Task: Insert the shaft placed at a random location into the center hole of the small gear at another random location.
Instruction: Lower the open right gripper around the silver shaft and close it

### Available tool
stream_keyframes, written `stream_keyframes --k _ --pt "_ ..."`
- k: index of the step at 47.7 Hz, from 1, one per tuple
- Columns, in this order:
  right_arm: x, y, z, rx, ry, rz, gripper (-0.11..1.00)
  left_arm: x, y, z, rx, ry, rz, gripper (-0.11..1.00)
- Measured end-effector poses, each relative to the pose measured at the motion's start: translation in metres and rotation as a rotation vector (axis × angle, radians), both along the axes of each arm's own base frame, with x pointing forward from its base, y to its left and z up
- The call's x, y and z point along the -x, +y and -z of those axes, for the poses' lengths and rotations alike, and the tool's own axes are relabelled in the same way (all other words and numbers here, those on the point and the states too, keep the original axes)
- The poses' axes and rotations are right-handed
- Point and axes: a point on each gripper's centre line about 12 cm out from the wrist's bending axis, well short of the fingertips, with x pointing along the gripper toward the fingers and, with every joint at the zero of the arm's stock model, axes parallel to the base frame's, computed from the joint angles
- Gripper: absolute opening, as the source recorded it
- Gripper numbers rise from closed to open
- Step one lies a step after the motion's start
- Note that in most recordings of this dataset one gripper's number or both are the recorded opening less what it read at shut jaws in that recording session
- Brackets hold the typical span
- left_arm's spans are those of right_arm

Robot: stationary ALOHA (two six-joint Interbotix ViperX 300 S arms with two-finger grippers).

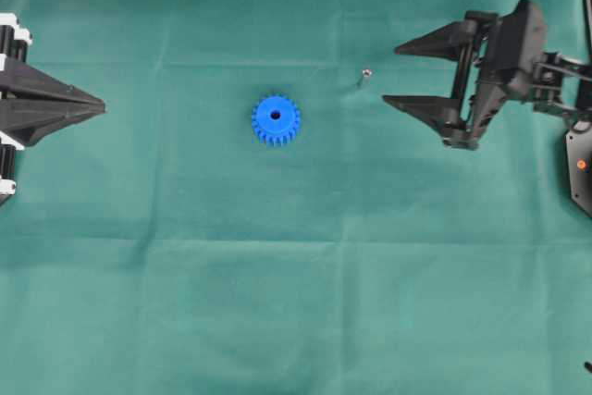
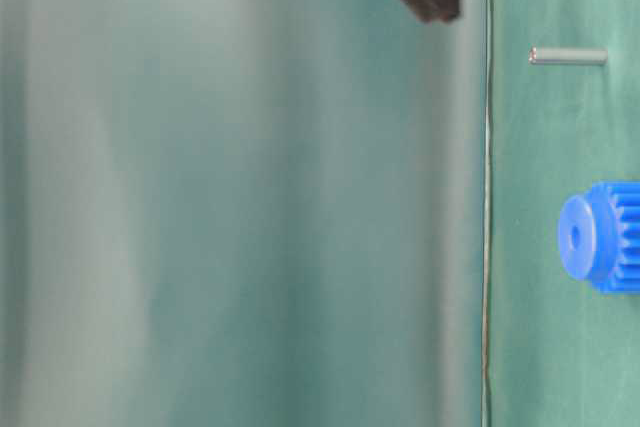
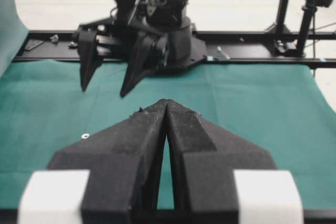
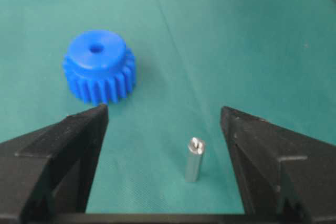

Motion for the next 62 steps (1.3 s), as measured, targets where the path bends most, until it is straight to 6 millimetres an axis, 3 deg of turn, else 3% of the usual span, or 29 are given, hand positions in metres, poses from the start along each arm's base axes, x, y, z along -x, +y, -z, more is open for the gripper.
stream_keyframes --k 20,34,39,46,49,62 --pt "-0.023 -0.018 0.052 -0.040 0.086 0.068 0.86 0.000 0.000 0.001 0.000 0.008 0.000 0.00" --pt "-0.027 -0.022 0.061 -0.047 0.103 0.080 0.80 0.000 0.000 0.002 0.000 0.017 0.000 0.00" --pt "-0.027 -0.022 0.061 -0.049 0.103 0.085 0.68 0.000 0.000 0.002 0.000 0.017 0.000 0.00" --pt "-0.027 -0.024 0.060 -0.054 0.101 0.098 0.27 0.000 0.000 0.002 0.000 0.017 0.000 0.00" --pt "-0.027 -0.024 0.060 -0.054 0.100 0.100 0.14 0.000 0.000 0.002 -0.002 0.015 0.000 0.00" --pt "-0.026 -0.024 0.061 -0.055 0.103 0.100 0.13 0.000 0.000 0.002 0.000 0.017 0.000 0.00"
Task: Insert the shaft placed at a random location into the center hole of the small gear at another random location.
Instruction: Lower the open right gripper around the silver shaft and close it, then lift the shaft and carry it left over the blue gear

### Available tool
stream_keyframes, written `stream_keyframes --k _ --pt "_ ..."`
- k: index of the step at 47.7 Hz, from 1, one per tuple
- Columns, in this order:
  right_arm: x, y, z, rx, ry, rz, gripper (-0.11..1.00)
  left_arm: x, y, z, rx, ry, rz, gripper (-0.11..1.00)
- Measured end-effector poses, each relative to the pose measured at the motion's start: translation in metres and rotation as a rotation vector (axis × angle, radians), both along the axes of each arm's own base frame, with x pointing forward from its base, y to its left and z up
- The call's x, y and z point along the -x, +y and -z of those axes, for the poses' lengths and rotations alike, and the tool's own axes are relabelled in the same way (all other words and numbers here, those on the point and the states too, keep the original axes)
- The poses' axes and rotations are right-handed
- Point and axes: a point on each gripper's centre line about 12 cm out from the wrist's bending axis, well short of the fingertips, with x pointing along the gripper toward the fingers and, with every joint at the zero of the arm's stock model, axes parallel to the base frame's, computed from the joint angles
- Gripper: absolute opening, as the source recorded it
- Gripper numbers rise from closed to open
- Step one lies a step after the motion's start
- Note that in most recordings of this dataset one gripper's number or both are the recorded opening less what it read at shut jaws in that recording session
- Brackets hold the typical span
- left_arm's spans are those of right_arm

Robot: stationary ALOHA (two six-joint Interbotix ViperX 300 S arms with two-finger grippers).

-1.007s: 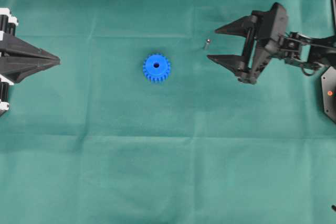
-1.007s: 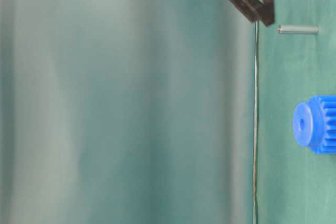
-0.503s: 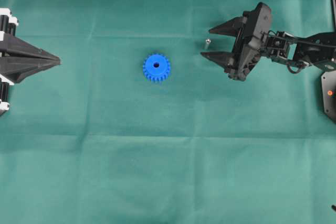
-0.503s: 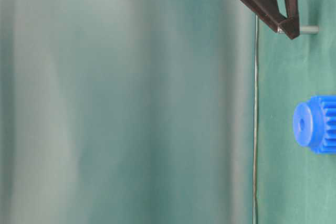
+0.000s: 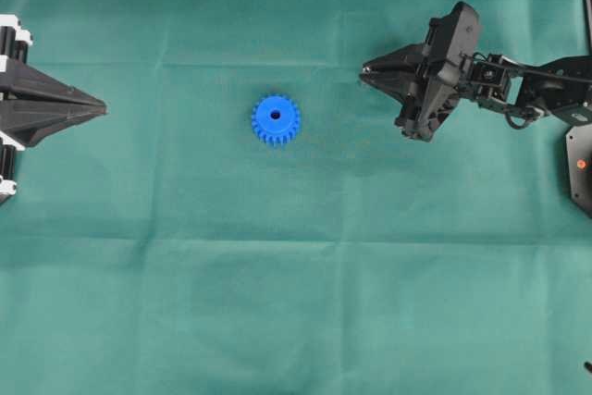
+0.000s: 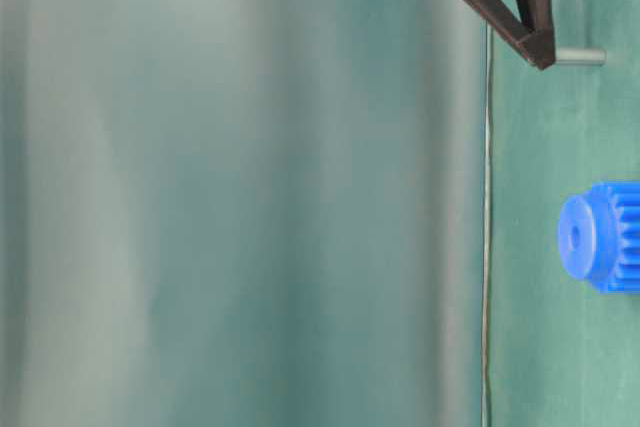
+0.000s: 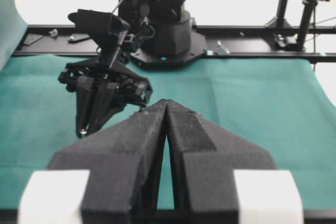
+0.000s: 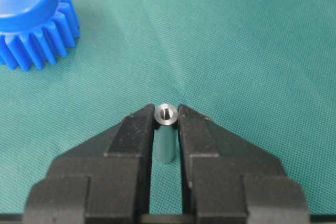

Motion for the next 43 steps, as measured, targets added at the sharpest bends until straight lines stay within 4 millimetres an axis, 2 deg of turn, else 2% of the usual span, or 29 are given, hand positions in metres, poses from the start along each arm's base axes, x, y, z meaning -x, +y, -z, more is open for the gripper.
stream_keyframes --k 11,23,29,43 --pt "-0.002 0.000 -0.005 -0.010 0.016 -0.002 0.13 0.000 0.000 0.000 0.000 -0.002 0.000 0.00" --pt "-0.005 0.001 -0.047 -0.016 -0.010 -0.011 0.13 0.000 0.000 0.000 -0.002 0.000 0.002 0.00" --pt "-0.003 0.002 -0.060 -0.013 -0.019 -0.017 0.13 0.000 0.000 0.000 0.000 0.000 0.002 0.00" --pt "-0.002 0.002 -0.060 -0.016 -0.014 -0.018 0.13 0.000 0.000 0.000 -0.002 0.000 0.000 0.00"
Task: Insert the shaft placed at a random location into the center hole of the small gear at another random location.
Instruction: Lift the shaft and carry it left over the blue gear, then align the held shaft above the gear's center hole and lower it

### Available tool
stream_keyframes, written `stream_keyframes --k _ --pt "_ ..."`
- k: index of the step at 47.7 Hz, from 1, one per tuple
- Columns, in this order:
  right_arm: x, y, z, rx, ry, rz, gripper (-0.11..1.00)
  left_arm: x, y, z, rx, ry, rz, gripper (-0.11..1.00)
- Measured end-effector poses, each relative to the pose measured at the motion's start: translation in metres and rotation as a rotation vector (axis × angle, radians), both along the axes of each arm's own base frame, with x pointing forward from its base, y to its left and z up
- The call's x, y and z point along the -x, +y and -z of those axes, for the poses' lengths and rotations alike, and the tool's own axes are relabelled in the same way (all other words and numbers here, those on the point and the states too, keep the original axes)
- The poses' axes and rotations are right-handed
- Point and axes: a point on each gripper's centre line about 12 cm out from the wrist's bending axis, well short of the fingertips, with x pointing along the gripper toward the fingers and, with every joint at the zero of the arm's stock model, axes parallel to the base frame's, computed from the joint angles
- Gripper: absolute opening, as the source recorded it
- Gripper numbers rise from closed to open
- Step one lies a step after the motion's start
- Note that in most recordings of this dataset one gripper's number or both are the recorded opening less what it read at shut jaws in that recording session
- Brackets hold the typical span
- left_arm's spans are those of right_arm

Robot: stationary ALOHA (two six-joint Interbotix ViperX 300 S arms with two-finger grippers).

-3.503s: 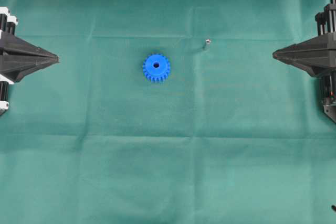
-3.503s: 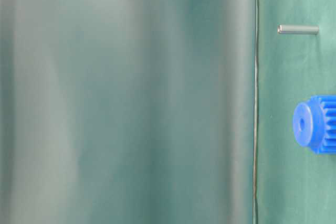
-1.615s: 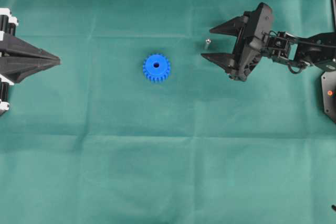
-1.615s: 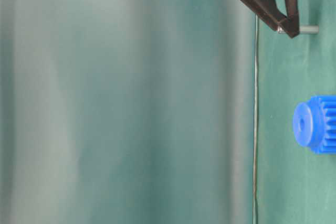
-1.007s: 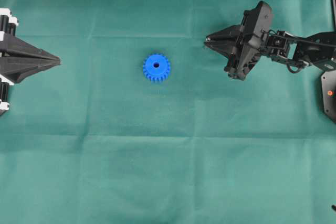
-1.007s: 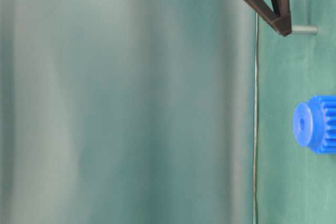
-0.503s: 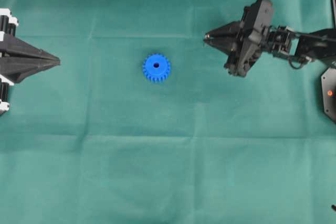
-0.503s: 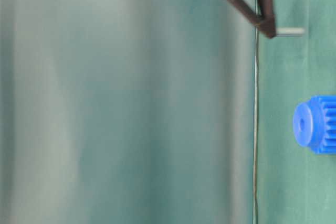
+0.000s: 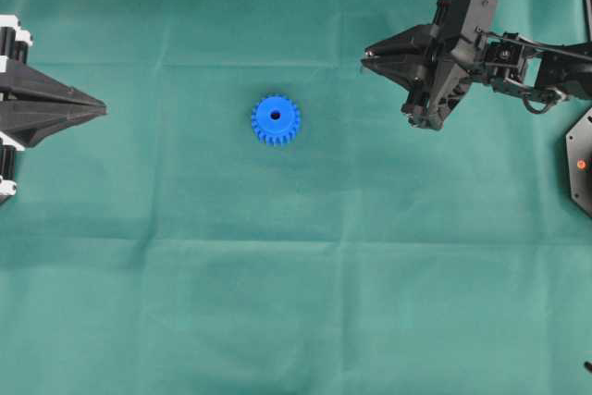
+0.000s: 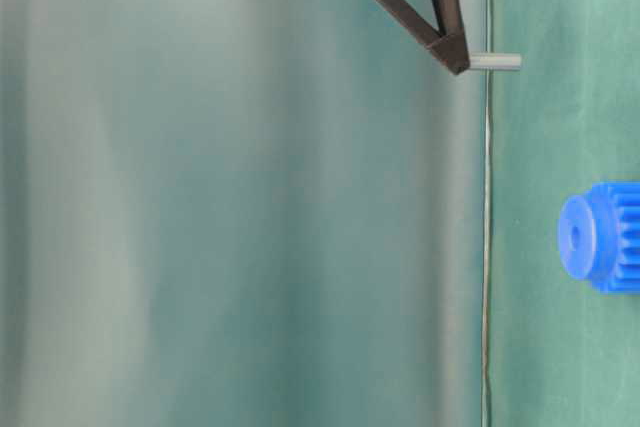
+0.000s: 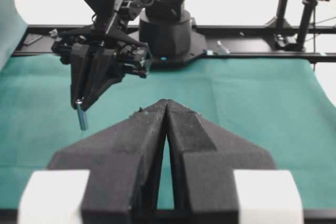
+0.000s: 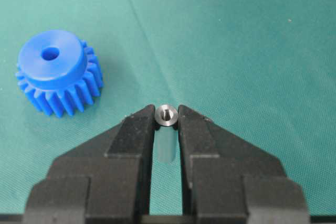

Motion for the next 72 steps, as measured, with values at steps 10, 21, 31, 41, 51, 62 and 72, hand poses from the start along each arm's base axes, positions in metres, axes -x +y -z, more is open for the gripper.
stream_keyframes --k 10,21,31,41,51,62,72 --pt "-0.005 0.002 -0.002 0.002 -0.007 -0.009 0.13 0.000 0.000 0.000 0.000 0.000 0.000 0.00" --pt "-0.031 0.015 -0.003 0.005 -0.018 -0.067 0.13 0.000 0.000 0.000 0.002 0.000 0.000 0.00" --pt "-0.058 0.025 -0.004 0.004 -0.023 -0.113 0.13 0.000 0.000 0.000 0.002 0.000 0.001 0.00" --pt "-0.085 0.034 -0.004 0.004 -0.026 -0.147 0.13 0.000 0.000 0.000 0.003 0.000 0.001 0.00" --pt "-0.104 0.039 -0.002 0.004 -0.031 -0.168 0.13 0.000 0.000 0.001 0.003 0.002 0.001 0.00" --pt "-0.111 0.040 -0.001 0.004 -0.032 -0.173 0.13 0.000 0.000 0.000 0.002 0.002 0.000 0.00" --pt "-0.110 0.041 0.000 0.003 -0.028 -0.173 0.13 0.000 0.000 0.000 0.003 0.000 0.001 0.00"
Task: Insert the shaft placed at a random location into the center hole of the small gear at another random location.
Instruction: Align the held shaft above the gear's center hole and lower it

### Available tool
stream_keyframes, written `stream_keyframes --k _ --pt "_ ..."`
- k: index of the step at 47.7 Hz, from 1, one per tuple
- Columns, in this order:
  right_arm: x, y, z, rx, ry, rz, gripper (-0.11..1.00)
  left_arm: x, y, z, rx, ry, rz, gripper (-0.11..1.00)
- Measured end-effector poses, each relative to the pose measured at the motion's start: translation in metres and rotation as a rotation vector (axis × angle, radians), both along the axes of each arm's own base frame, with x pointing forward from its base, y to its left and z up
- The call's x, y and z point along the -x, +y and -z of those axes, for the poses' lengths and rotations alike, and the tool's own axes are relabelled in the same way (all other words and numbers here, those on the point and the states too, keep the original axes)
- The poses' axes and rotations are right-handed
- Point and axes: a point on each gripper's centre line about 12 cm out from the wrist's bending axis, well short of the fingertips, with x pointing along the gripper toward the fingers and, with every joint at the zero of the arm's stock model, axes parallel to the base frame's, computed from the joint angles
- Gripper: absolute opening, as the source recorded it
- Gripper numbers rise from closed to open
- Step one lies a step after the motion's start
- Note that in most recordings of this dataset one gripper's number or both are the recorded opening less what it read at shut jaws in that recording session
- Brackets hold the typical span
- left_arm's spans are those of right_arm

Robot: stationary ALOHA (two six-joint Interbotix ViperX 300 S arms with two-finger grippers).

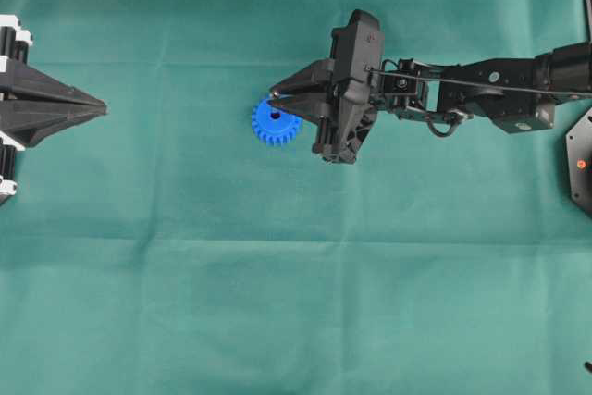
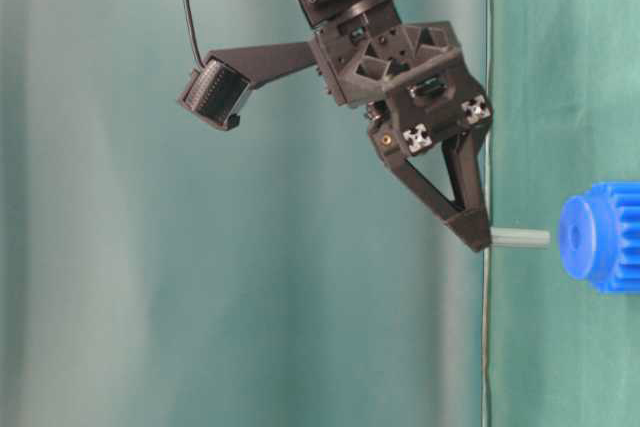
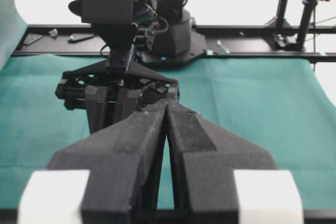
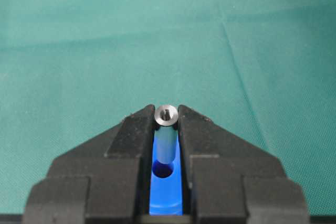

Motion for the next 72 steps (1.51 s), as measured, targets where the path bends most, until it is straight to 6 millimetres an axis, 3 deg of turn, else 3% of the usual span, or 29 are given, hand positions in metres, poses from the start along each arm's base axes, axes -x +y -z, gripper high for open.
stream_keyframes --k 11,31,72 --pt "-0.001 0.000 0.003 -0.002 0.004 0.001 0.13 0.000 0.000 0.001 0.000 0.002 0.000 0.00" --pt "-0.005 0.001 0.027 -0.007 0.061 -0.003 0.13 0.000 0.000 0.001 0.000 0.002 -0.002 0.00" --pt "-0.010 0.001 0.041 -0.011 0.088 -0.003 0.13 0.000 0.000 0.001 0.000 0.009 0.000 0.00"
